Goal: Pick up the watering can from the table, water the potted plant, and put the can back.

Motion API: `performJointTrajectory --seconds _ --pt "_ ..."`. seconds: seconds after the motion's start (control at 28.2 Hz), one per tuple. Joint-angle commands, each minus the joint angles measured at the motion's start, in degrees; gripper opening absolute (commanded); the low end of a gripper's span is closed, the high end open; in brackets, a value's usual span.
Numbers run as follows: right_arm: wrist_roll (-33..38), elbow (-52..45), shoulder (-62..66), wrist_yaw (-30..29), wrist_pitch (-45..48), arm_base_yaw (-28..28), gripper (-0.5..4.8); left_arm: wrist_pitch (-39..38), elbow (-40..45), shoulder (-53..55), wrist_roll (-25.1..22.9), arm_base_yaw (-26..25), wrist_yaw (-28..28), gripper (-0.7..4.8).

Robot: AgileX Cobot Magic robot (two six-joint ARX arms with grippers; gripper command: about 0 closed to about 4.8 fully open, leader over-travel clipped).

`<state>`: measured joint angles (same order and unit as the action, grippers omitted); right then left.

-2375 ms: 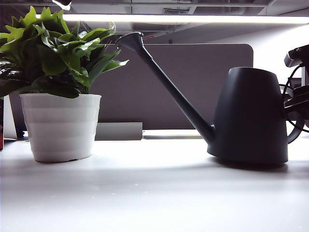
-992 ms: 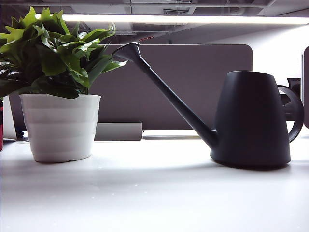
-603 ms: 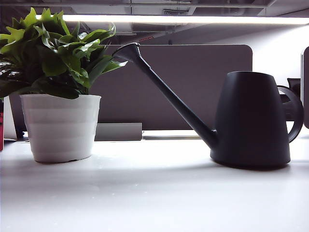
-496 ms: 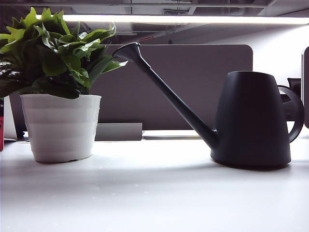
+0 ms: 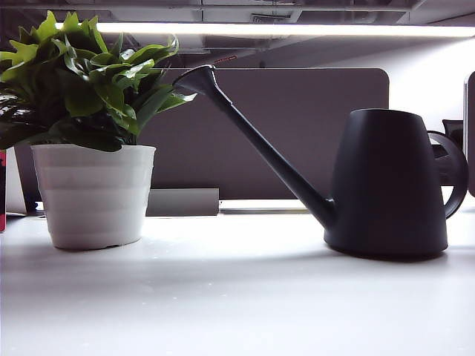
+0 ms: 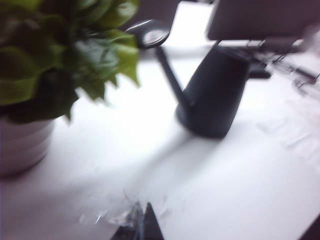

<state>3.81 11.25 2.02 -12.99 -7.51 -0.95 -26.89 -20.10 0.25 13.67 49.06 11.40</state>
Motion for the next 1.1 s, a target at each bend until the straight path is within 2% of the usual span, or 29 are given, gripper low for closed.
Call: performJointTrajectory --seconds 0.04,0.32,0.43,0.6,1.1 --pt "2.05 -2.69 -0.17 -0.68 0.87 0.11 -0.01 9.86 5.51 0.00 0.28 0.07 -0.68 -0.06" --pt "2.21 -8.90 -0.24 -1.16 3.26 0.11 -0.01 14.80 16.63 0.00 0.42 0.00 0.17 -0.06" --pt "2.21 -10.91 -0.28 -2.47 3.45 0.15 -0.01 16.17 19.23 0.00 2.43 0.00 -1.51 -0.06" --pt "2.16 -11.10 -0.22 1.49 1.25 0.44 -0.01 17.64 19.61 0.00 2.64 -0.09 -1.14 -0.06" --pt "2.16 -11.06 -0.24 1.49 1.53 0.42 0.00 17.42 19.61 0.00 2.80 -0.07 -1.18 -0.05"
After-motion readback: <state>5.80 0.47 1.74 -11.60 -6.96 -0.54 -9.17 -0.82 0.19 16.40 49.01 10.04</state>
